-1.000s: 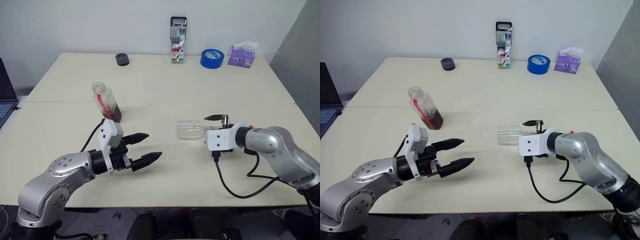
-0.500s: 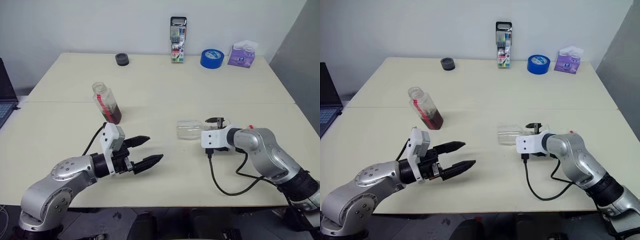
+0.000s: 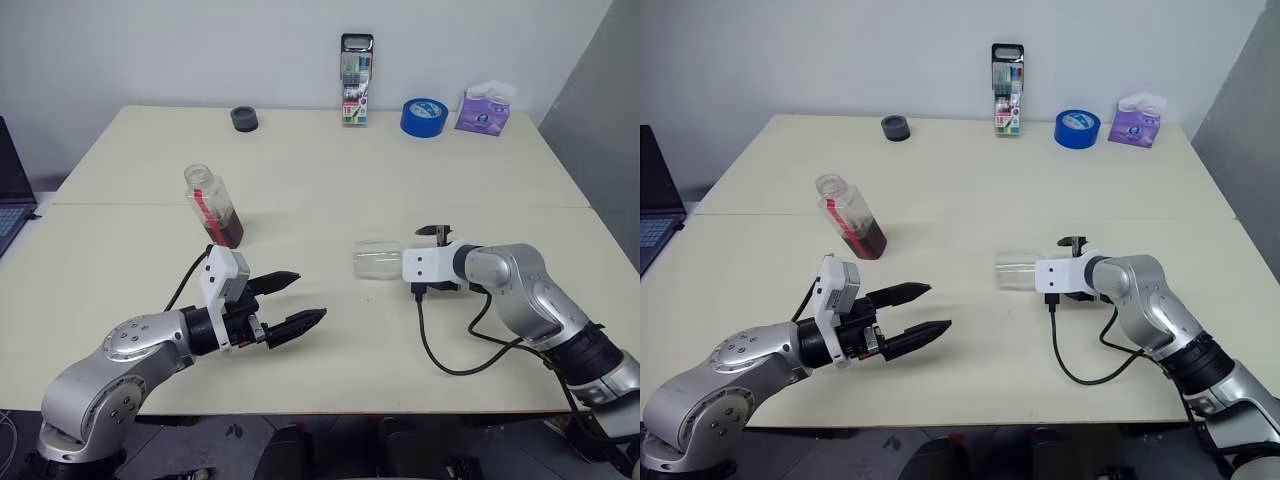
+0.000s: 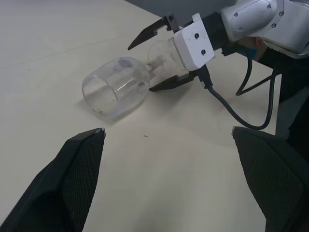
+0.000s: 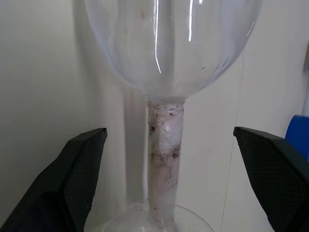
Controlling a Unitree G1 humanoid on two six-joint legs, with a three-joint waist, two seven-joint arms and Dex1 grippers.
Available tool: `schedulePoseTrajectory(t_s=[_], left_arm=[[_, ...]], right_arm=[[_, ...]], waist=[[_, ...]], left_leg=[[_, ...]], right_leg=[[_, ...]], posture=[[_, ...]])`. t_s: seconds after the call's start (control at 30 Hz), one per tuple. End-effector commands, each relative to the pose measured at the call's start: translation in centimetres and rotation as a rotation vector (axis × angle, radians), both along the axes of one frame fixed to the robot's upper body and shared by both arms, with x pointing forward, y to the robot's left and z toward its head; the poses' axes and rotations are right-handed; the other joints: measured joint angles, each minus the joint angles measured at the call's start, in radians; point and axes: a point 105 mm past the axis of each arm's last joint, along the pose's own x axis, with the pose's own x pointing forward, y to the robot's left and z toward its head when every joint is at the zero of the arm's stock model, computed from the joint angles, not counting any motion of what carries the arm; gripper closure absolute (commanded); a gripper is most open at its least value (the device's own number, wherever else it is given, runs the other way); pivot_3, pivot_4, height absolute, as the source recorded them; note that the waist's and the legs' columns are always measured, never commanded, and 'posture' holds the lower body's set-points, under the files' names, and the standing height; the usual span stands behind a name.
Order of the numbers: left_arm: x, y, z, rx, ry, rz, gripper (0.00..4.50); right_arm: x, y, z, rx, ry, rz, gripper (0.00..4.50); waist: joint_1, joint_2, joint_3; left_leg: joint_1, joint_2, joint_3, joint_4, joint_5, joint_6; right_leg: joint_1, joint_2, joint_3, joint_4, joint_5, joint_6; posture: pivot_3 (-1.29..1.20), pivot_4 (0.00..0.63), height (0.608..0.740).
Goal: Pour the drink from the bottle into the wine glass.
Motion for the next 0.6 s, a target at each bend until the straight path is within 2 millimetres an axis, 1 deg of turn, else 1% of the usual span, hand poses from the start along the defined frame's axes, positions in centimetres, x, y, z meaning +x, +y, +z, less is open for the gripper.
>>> schedulePoseTrajectory(t_s=[0.03, 0.17, 0.33, 0.37, 0.47, 0.5, 0.6], left_arm=[[-0.4, -0.5, 0.9, -0.003, -0.045, -0.025, 0.0], [-0.5, -0.5, 0.8, -0.003, -0.041, -0.027, 0.0], [-0.7, -0.6, 0.9, -0.002, -0.038, -0.037, 0.0], [-0.8, -0.6, 0.9, -0.001, -0.035, -0.04, 0.0], [-0.9, -0.5, 0.8, 0.002, -0.027, -0.04, 0.0], [-1.1, -0.4, 0.7, 0.005, -0.022, -0.036, 0.0], [-2.1, 0.1, -0.3, 0.022, 0.007, -0.008, 0.0]], right_arm=[[0.3, 0.2, 1.1, -0.006, -0.039, 0.013, 0.92], [0.1, 0.3, 0.9, -0.008, -0.034, 0.02, 2.41], [0.3, 0.4, 1.2, -0.007, -0.052, 0.022, 4.18], [0.3, 0.5, 1.2, -0.008, -0.056, 0.025, 4.35], [0.0, 0.9, 0.9, -0.012, -0.035, 0.06, 4.35], [-0.1, 1.3, 0.9, 0.003, -0.03, 0.078, 4.35], [0.6, 4.0, 2.0, 0.108, -0.07, 0.14, 4.35]], waist=[[0.0, 0.0, 0.0], [0.0, 0.0, 0.0], [0.0, 0.0, 0.0], [0.0, 0.0, 0.0], [0.0, 0.0, 0.0], [-0.001, 0.0, 0.0], [-0.012, 0.0, 0.0]], left_leg=[[0.0, 0.0, 0.0, 0.0, 0.0, 0.0], [0.0, 0.0, 0.0, 0.0, 0.0, 0.0], [0.0, 0.0, 0.0, 0.0, 0.0, 0.0], [0.0, 0.0, 0.0, 0.0, 0.0, 0.0], [0.0, 0.0, 0.0, 0.0, 0.0, 0.0], [0.0, 0.0, 0.0, 0.0, 0.0, 0.0], [0.001, 0.001, 0.001, -0.001, 0.0, 0.0]], right_leg=[[0.0, 0.0, 0.0, 0.0, 0.0, 0.0], [0.0, 0.0, 0.0, 0.0, 0.0, 0.0], [0.0, 0.0, 0.0, 0.0, 0.0, 0.0], [0.0, 0.0, 0.0, 0.0, 0.0, 0.0], [0.0, 0.0, 0.0, 0.0, 0.0, 0.0], [0.0, 0.0, 0.0, 0.0, 0.0, 0.0], [0.0, 0.0, 0.001, 0.0, 0.0, 0.0]], posture=[[0.0, 0.15, 0.74], [0.0, 0.15, 0.74], [0.0, 0.15, 0.74], [0.0, 0.15, 0.74], [0.0, 0.15, 0.74], [0.0, 0.15, 0.74], [0.0, 0.15, 0.74]])
